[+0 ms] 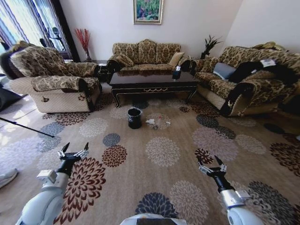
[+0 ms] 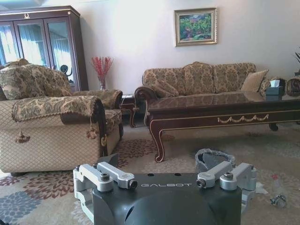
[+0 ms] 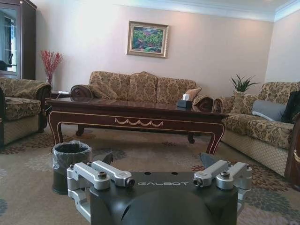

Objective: Move to the front of the table and pick up the trash from the floor, then place it into the trash bin.

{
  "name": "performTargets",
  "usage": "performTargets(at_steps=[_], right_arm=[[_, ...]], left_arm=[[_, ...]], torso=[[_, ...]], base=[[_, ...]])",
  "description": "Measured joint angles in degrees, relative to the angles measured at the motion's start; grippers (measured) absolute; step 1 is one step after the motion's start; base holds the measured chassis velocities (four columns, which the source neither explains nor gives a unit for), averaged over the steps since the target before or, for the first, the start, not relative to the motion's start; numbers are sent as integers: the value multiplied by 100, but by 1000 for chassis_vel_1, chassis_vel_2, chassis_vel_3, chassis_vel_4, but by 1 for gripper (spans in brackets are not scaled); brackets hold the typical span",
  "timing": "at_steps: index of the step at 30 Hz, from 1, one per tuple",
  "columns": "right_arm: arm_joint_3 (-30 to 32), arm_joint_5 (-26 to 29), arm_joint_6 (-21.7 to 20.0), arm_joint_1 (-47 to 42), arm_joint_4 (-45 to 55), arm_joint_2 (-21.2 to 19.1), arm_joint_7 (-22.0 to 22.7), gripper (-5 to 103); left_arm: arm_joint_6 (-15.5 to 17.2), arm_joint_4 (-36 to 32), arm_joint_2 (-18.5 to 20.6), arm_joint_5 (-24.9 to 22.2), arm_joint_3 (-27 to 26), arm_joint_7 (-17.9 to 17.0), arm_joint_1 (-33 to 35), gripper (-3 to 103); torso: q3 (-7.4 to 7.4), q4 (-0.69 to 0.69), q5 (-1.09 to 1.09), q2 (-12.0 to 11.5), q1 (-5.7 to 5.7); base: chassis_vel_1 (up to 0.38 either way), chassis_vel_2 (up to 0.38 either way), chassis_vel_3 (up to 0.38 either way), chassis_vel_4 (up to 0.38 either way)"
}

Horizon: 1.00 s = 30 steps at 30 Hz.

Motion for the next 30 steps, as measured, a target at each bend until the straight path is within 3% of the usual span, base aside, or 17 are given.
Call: performTargets(at_steps=[12,30], right_arm=[[-3,-201,13,-33,137,-12,-4,100],[-137,-344,77,-70,117,173,9,100]], left_arm=[[-65,118,-242,247,242,7,-90,99],[-80,179,-228,290,263,70,-55,99]], torso=[[-182,-1,0,-306,-122],[-443,0,0,-718,-277]], base=[[0,0,0,0],[0,0,0,0]])
